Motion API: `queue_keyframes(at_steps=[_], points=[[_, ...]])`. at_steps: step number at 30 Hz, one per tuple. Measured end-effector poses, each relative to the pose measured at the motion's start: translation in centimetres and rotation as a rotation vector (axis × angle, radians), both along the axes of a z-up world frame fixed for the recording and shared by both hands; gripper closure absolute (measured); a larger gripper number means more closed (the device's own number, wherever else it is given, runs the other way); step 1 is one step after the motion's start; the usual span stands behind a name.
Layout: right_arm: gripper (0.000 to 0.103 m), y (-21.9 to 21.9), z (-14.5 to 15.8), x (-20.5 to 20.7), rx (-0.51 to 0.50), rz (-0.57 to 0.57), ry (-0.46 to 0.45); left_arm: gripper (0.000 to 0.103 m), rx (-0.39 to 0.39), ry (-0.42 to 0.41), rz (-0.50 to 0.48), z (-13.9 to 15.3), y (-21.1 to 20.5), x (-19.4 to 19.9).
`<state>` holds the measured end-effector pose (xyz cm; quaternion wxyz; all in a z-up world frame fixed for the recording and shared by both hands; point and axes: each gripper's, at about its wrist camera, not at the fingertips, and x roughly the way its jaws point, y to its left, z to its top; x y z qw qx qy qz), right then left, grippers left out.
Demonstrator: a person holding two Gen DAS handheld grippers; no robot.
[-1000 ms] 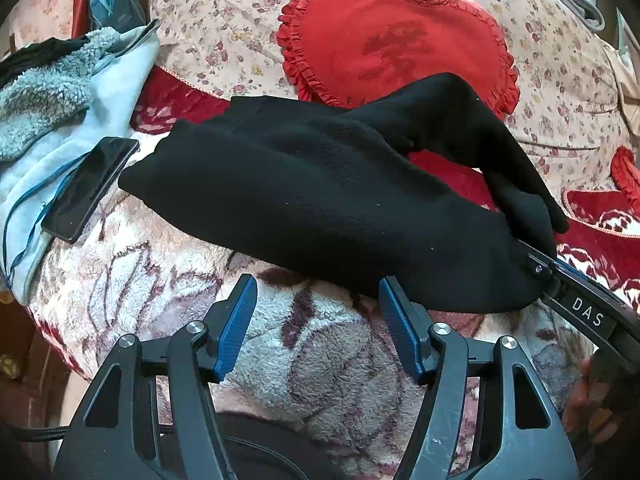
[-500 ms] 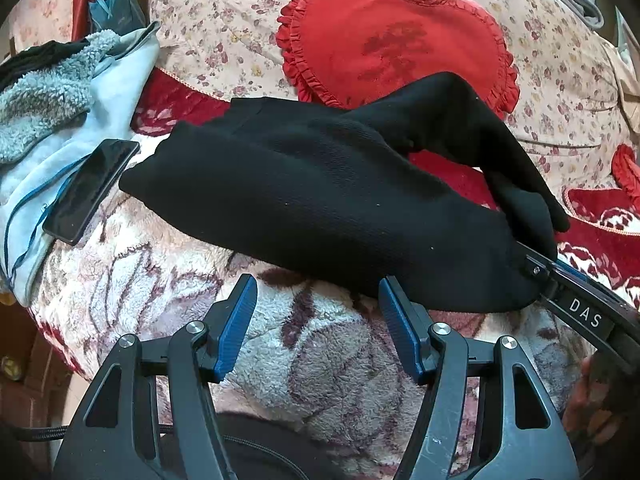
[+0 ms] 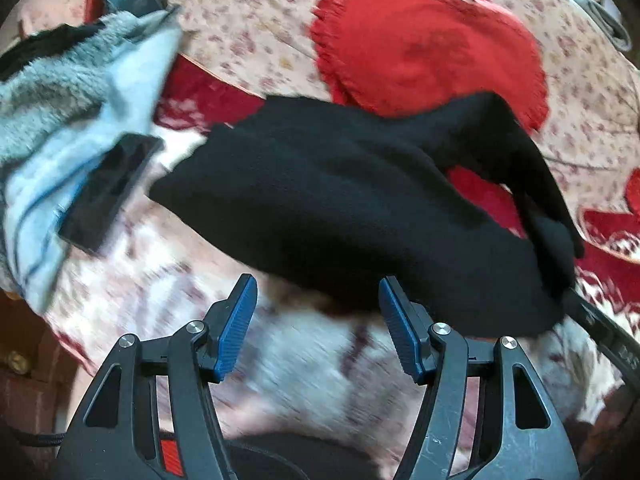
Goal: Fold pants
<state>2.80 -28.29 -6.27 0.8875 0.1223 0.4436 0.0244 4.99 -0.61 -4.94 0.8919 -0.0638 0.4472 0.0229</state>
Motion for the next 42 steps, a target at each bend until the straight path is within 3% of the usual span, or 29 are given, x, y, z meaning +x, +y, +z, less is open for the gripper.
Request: queue_keyframes(at_steps=[7,15,21,26,30,36,42], points=[[0.038,-1.6,-0.4,-0.1,0.036,-0.028,0.034,0.04,0.056,-0.005,0.052,0.6,3.6,2.6],[0.038,-1.2,0.4,0.0,-0.006,-0.011,0.025,0.04,0.07,0.01,0.044,0.4,3.9,3.2],[0.038,-2.2,0.6,-0.5,0.016,-0.022,0.034,0.04,-0.053,0.058,0.039,-0.4,5.1,3.0],[0.038,-3.6,0.1,-0.4,0.051,-0.054,0.053,0.04,-0.146,0.092,0.099,-1.6,7.1,3.6],[0.038,-3.7,0.2,0.0,0.106,-0.048,0.056,0.04,-0.174,0.079,0.139,-1.6,7.9,3.8],[0.038,-1.6,0.8,1.6,0.065,0.001,0.04,0.039,-0.242,0.106,0.18,-2.9,8.4,5.0],[0.042,0.1,-1.0,4.4,0.036,0.046,0.084,0.033,-0.274,0.102,0.221,-3.4,8.2,6.6]])
